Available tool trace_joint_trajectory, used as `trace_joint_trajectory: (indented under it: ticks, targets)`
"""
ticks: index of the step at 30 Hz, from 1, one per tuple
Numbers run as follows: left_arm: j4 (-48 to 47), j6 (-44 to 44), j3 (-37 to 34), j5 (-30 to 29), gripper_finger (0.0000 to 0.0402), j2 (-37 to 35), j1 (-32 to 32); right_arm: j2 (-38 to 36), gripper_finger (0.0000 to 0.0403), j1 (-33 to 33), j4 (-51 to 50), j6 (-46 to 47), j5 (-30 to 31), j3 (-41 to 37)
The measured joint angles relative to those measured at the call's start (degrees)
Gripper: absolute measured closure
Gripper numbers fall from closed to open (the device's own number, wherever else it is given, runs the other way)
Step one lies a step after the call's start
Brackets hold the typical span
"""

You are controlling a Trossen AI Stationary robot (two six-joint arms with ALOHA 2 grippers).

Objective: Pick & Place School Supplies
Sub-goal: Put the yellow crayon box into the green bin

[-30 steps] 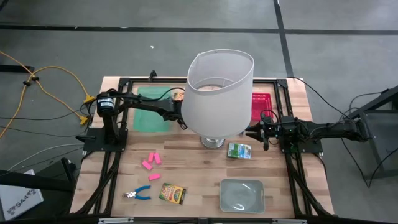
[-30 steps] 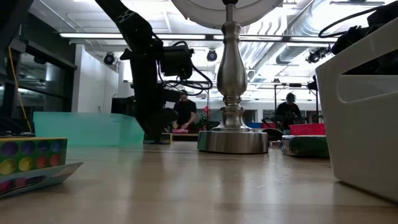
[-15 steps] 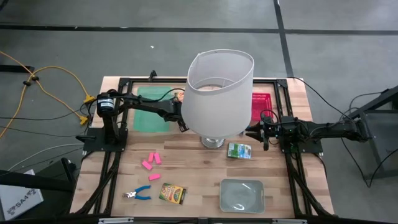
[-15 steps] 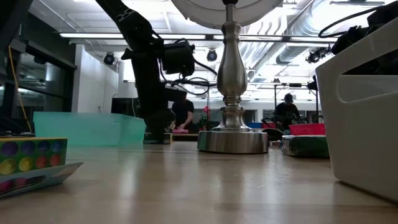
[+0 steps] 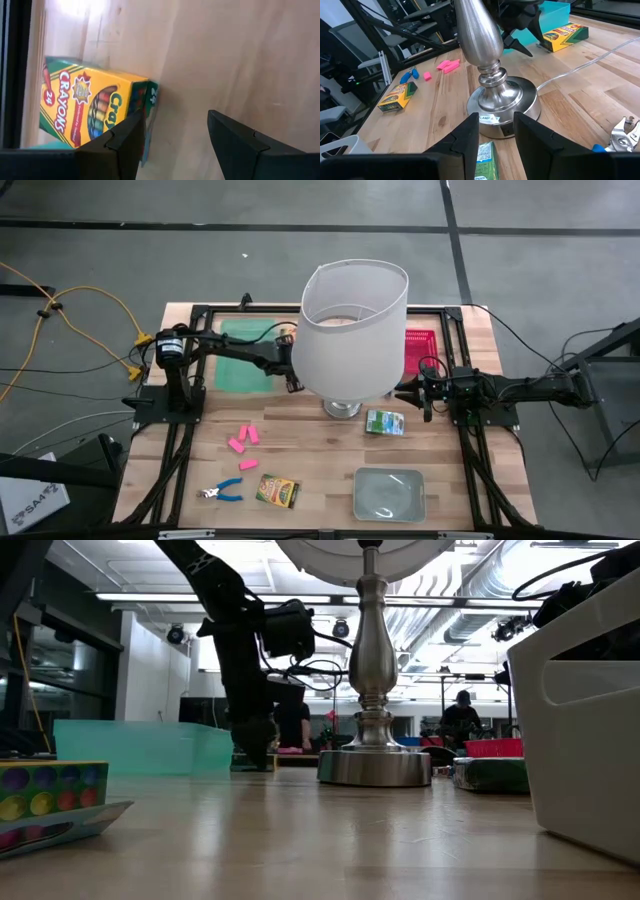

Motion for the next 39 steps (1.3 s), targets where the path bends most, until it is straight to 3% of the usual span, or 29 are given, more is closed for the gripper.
trace_joint_trajectory:
  ticks: [6,39]
  targets:
    - [0.0,5.4,0.0,-0.1,0.0195,0.0,-0.8,0.0,0.0289,0.0,0.0,0.0,0.0,0.0]
    - [3.3,8.0,0.1,3.3,0.0195,1.9,4.0,0.0,0.0289,0.0,-0.2,0.0,-0.1,0.0]
